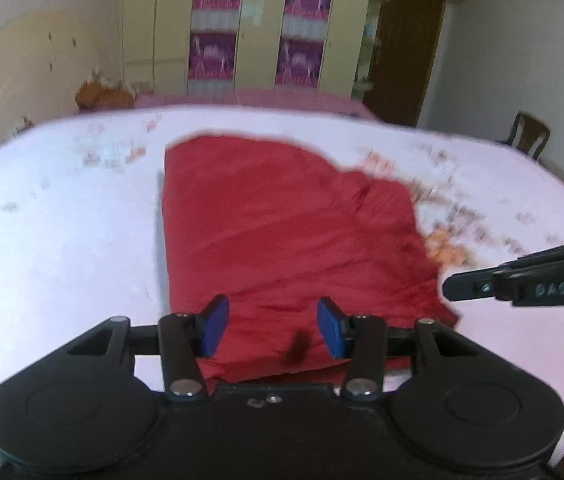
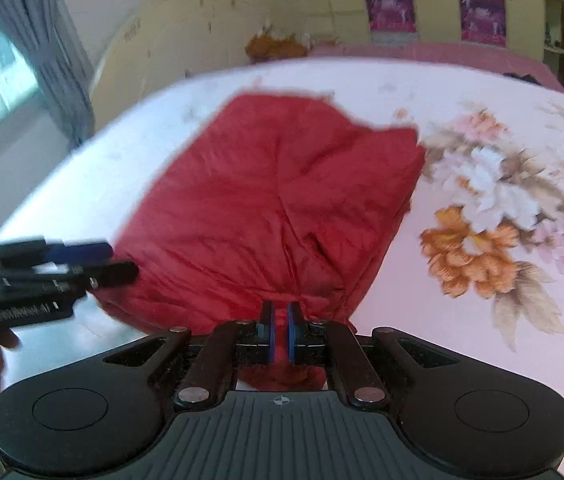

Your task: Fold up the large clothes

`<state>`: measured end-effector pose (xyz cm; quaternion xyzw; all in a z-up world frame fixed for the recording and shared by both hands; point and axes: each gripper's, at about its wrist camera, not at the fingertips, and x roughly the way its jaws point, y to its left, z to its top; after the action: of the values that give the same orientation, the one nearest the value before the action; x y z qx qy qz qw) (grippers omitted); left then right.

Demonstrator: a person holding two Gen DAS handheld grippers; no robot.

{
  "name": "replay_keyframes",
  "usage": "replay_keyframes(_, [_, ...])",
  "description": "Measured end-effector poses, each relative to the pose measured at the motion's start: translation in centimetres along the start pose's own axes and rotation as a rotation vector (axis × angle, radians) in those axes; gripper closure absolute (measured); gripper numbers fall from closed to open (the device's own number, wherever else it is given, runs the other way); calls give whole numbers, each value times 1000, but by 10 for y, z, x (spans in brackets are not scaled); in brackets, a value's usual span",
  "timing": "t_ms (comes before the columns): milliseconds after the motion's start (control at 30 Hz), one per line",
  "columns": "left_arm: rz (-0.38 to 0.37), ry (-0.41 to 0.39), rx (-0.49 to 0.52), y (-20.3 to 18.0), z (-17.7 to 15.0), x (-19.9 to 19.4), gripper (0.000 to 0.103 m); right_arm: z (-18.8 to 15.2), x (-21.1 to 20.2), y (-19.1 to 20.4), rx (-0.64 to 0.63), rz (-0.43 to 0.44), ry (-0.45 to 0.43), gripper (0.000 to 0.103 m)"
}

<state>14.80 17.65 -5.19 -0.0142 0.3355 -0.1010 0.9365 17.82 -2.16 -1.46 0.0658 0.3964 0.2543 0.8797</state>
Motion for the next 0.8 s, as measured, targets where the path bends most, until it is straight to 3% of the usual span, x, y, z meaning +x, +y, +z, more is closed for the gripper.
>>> replay_keyframes(33, [2,-20,-6,-4,0,-12,54,-1,-14,1,5,2,-20,99])
replay_keyframes(67, [6,-31,-15,-8,-1,-21,43,-3,-27,2,11,2,-35,99])
replay_keyframes(100, [15,-46,-25,-11,-3,-29,11,-6,-38,3,16,-3,-46,99])
replay_keyframes(133, [47,-76,-39,-17,-8,-40,1,-10,-46,4,19,-18,-54,95])
replay_keyframes(167, [74,-103,-43,-21,-12,-47,0,-14,-54,5,23,-60,-58,50])
replay_keyframes(200, [74,-99,-44,-25,-15,-53,0,-20,-63,7,26,-111,-76,16])
replay_keyframes(233, [63,-88,-52,-28,-18,-59,0,-27,-73,10,5,-114,-119,2])
replay_keyframes(500, [98,-70,-38,-62,-33,-115,0,-61,-143,43,7,-187,-179,1])
replay_keyframes(800, [86,-119,-38,-98,-44,-162,0,-88,-195,60,12,-247,-203,1])
